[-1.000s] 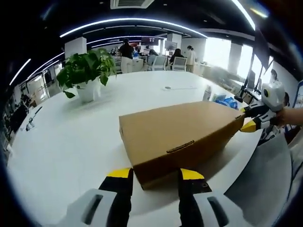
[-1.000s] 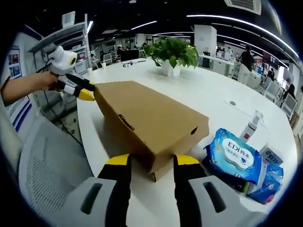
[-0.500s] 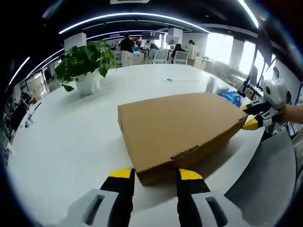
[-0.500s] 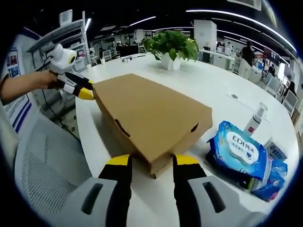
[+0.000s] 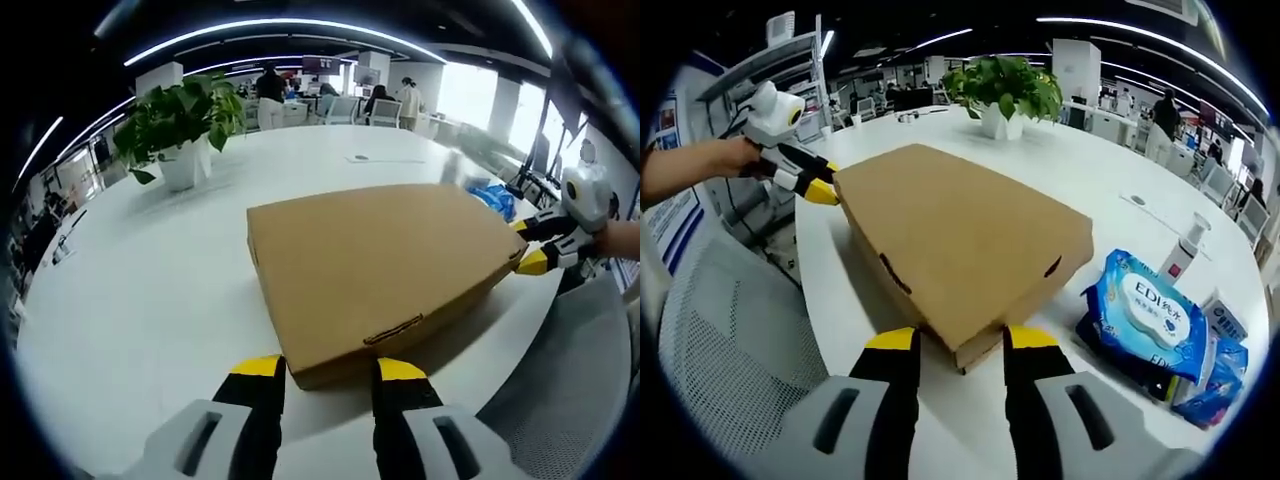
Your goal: Operate the shoe box by opening the lid, removing the specified soft item, and placing it in the target area until the item is outside and the box remains undamaged.
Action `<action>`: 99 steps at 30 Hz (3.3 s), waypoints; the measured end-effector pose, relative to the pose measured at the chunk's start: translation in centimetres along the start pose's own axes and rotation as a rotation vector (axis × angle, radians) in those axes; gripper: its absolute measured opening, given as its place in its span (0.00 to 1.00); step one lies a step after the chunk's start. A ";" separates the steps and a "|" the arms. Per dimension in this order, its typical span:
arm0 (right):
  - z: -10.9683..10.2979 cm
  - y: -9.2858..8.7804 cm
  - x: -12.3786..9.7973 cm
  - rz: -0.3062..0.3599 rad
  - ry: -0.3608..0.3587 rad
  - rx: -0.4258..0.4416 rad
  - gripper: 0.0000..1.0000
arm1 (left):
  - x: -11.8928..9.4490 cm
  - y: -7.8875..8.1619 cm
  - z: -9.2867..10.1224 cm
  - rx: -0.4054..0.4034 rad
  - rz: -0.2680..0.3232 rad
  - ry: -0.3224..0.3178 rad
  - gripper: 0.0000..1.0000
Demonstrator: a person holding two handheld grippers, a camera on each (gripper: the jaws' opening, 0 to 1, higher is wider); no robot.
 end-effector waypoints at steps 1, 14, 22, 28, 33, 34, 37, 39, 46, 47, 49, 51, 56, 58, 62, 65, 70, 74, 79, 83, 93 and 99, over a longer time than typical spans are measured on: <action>0.1 0.0 0.0 0.001 -0.004 -0.003 0.30 | 0.0 0.0 0.0 -0.002 -0.001 0.000 0.34; 1.9 0.3 0.7 -0.002 -0.008 0.002 0.30 | 1.1 1.2 -0.1 -0.008 0.001 -0.002 0.34; 3.2 0.4 1.2 -0.004 -0.011 0.005 0.30 | 2.3 2.5 -0.3 0.000 -0.003 -0.007 0.34; 4.3 0.7 1.7 -0.008 -0.012 0.004 0.30 | 3.1 3.4 -0.6 -0.001 0.000 -0.011 0.34; 5.2 0.9 2.2 -0.010 -0.013 0.002 0.30 | 3.8 4.1 -0.8 -0.001 0.001 -0.012 0.34; 5.3 0.9 2.2 -0.010 -0.014 0.003 0.30 | 3.8 4.1 -0.8 -0.001 0.001 -0.012 0.34; 5.7 1.0 2.5 -0.008 -0.016 0.003 0.30 | 4.3 4.6 -1.0 -0.002 0.004 -0.012 0.34; 6.1 1.1 2.6 -0.008 -0.017 0.003 0.30 | 4.5 4.9 -1.0 -0.002 0.005 -0.013 0.34; 7.3 1.4 3.2 -0.014 -0.017 -0.005 0.30 | 5.2 5.8 -1.2 -0.006 0.009 -0.013 0.34; 7.5 1.5 3.3 -0.015 -0.016 -0.007 0.30 | 5.3 5.9 -1.2 -0.007 0.010 -0.013 0.34; 7.9 1.6 3.5 -0.018 -0.015 -0.011 0.30 | 5.5 6.1 -1.2 -0.009 0.010 -0.014 0.34; 8.2 1.6 3.6 -0.020 -0.014 -0.014 0.30 | 5.7 6.4 -1.3 -0.011 0.011 -0.015 0.34; 9.0 1.7 3.8 -0.024 -0.015 -0.024 0.30 | 6.3 7.0 -1.2 -0.013 0.012 -0.017 0.34; 9.3 1.7 3.9 -0.029 -0.016 -0.028 0.30 | 6.5 7.2 -1.1 -0.014 0.014 -0.018 0.34; 9.8 1.7 4.0 -0.030 -0.018 -0.034 0.30 | 6.7 7.5 -1.0 -0.018 0.016 -0.021 0.34; 10.0 1.7 4.0 -0.033 -0.017 -0.035 0.30 | 6.8 7.6 -1.0 -0.018 0.016 -0.019 0.34; 9.9 1.7 4.0 -0.034 -0.021 -0.032 0.31 | 6.9 7.6 -1.0 -0.017 0.015 -0.021 0.34; 9.8 1.7 4.0 -0.036 -0.027 -0.033 0.31 | 6.9 7.7 -1.1 -0.013 0.010 -0.025 0.34; 9.7 1.7 3.9 -0.040 -0.028 -0.027 0.31 | 6.9 7.7 -1.1 -0.008 0.008 -0.029 0.34; 9.7 1.6 4.0 -0.038 -0.034 -0.024 0.31 | 6.9 7.8 -1.1 -0.006 0.004 -0.029 0.34; 9.8 2.2 3.2 -0.001 -0.056 0.002 0.39 | 6.0 7.9 -0.8 -0.019 0.031 -0.024 0.38; 9.8 2.3 1.8 0.017 -0.085 -0.003 0.49 | 4.6 7.7 -0.5 -0.029 0.060 -0.020 0.45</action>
Point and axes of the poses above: the point that each gripper's makers call its tool centre point, and the gripper's own axes: x roughly forward along the fingers, z roughly to its right, y roughly out of its top, the point moved 4 cm from there along -x, roughly backward along the fingers, and after that the axes turned 13 degrees about -x, right-handed, at the moved point
